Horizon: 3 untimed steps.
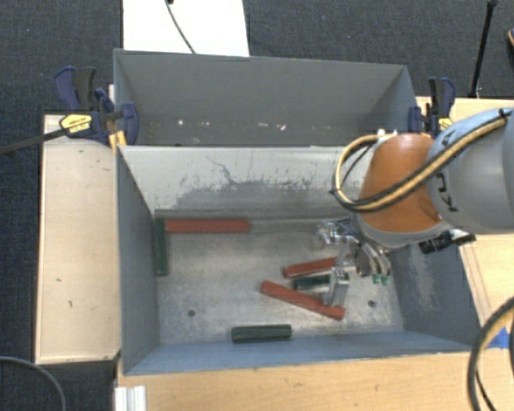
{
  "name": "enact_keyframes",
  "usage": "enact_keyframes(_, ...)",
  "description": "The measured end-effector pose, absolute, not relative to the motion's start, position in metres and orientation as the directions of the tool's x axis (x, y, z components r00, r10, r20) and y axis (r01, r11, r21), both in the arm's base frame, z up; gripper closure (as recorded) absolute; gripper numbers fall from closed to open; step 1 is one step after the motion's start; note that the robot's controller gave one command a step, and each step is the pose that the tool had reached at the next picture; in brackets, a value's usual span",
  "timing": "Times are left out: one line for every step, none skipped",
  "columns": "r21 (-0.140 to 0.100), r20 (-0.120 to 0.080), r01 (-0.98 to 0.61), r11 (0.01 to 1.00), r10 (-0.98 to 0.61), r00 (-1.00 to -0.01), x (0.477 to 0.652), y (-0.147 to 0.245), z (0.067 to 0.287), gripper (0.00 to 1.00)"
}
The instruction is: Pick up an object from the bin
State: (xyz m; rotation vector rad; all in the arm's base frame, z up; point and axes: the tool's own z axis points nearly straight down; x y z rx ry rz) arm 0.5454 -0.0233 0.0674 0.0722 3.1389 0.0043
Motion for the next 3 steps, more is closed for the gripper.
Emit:
enact_keyframes(-0.001,-0.008,-0.015,1.000,-0.015,-1.000,0.570,-0.046,0.102,0.00)
enact_keyframes(0.000,-0.007,-0.064,0.998,-0.064,-0.998,0.591,-0.031,0.111,0.00)
enact_keyframes(0.001,-0.001,-0.125,0.992,-0.125,-0.992,0.590,-0.040,0.069,0.00)
